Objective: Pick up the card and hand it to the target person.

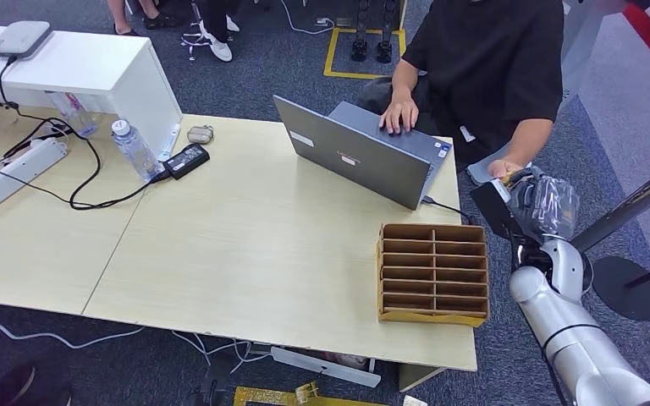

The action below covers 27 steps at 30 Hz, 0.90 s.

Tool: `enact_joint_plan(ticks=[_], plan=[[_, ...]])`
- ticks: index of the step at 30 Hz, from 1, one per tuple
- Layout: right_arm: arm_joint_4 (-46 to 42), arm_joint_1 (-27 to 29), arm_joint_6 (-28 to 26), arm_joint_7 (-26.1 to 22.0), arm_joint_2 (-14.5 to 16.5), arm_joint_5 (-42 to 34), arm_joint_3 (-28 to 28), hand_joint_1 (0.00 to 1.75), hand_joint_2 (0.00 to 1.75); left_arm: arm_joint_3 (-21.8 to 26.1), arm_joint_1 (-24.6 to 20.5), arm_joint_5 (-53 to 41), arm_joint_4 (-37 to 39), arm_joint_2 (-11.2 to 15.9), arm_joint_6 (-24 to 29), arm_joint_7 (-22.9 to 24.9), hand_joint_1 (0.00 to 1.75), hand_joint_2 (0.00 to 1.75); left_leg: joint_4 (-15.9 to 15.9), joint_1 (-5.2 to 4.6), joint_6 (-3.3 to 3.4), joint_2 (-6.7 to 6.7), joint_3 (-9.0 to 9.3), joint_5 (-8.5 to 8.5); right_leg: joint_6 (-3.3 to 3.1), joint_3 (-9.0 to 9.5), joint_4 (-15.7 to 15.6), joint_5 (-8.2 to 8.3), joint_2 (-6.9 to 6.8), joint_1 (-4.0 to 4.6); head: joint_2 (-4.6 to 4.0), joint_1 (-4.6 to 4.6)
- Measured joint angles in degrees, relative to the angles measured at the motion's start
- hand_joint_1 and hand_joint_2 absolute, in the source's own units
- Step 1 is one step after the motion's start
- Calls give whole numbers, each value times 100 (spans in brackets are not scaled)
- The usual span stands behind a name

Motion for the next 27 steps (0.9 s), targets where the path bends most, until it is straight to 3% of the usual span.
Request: enact_joint_plan(ticks=[15,21,27], plan=[[-165,205,-75,13,9,-139,16,0,175,-90,8,12,8,11,-7,71,0,0,1,0,0,1,2,0,1,0,0,1,4,0,0,0],[-790,546,-134,36,-38,95,-127,0,175,-106,50,39,8,24,-39,54,0,0,1,0,0,1,2,0,1,1,0,1,3,0,0,0],[-1740,1095,-138,-303,-13,414,-663,0,175,-130,84,99,11,47,-119,63,0,0,0,0,0,0,2,0,1,3,0,1,-1,0,0,1]])
